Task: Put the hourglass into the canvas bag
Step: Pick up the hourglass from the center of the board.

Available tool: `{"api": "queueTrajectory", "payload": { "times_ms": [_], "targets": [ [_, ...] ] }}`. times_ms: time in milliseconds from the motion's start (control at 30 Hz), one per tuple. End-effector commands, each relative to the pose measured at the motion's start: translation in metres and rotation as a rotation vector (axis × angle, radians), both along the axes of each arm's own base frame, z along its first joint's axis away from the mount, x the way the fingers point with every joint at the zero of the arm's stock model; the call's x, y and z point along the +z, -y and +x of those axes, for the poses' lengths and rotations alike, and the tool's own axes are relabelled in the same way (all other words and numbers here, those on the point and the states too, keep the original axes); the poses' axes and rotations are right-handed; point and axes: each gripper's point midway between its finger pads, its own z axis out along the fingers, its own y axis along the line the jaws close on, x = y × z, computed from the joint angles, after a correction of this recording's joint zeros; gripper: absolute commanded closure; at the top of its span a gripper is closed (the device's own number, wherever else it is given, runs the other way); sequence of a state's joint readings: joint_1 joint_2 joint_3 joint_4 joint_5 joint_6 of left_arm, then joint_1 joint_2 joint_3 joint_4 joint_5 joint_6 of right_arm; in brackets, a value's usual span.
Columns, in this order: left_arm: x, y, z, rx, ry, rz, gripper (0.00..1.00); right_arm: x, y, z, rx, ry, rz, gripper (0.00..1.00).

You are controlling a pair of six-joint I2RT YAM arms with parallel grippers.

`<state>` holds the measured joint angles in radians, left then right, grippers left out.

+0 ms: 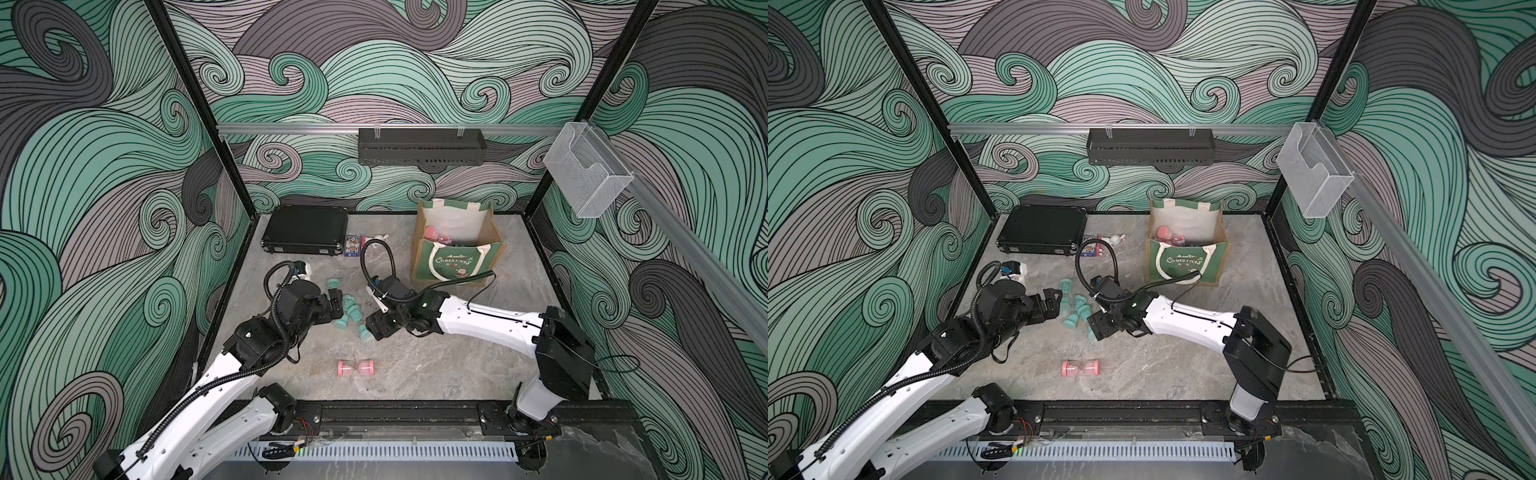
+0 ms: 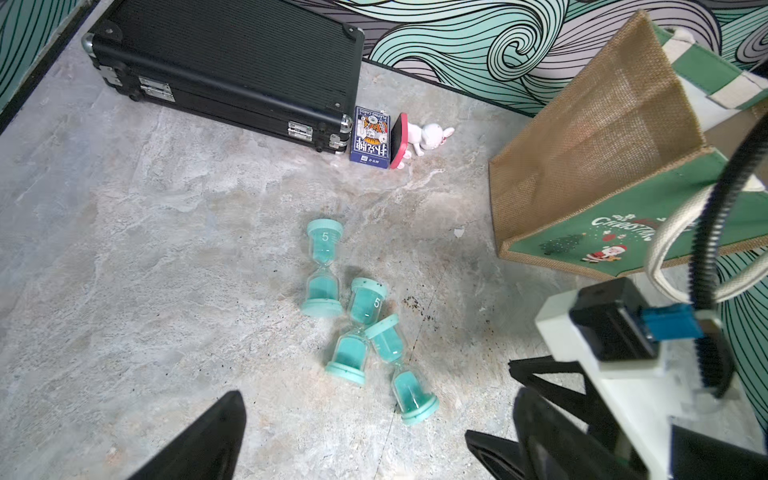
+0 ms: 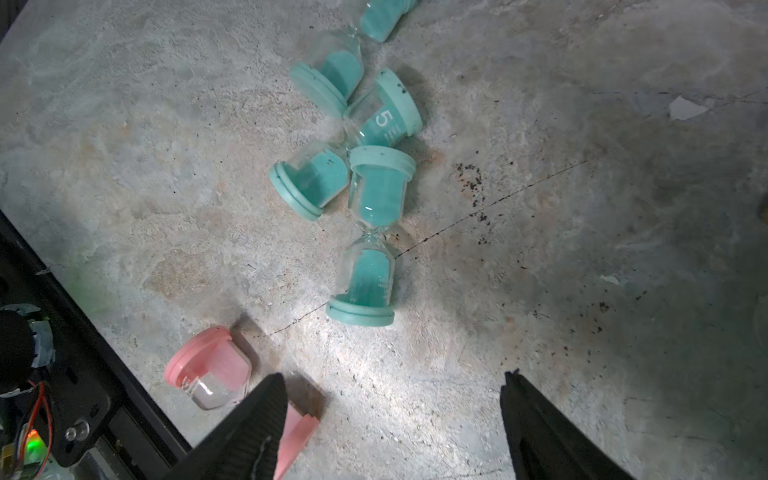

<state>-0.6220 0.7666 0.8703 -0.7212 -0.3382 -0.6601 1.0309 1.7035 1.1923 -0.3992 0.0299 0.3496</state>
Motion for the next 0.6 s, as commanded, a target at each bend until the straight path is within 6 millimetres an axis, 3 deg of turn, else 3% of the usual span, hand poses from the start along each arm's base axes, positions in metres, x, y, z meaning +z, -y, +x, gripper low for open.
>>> {"api": "queueTrajectory", "payload": {
  "times_ms": [0, 567],
  "targets": [
    [-0.002, -0.013, -0.002, 0.066, 0.001, 0.006, 0.01, -0.005, -0.014, 0.005, -0.016, 0.032, 0.029, 0.20],
    [-0.006, -0.022, -0.003, 0.104, 0.013, 0.018, 0.02, -0.053, -0.043, -0.002, 0.042, -0.029, -0.043, 0.36]
  ]
}}
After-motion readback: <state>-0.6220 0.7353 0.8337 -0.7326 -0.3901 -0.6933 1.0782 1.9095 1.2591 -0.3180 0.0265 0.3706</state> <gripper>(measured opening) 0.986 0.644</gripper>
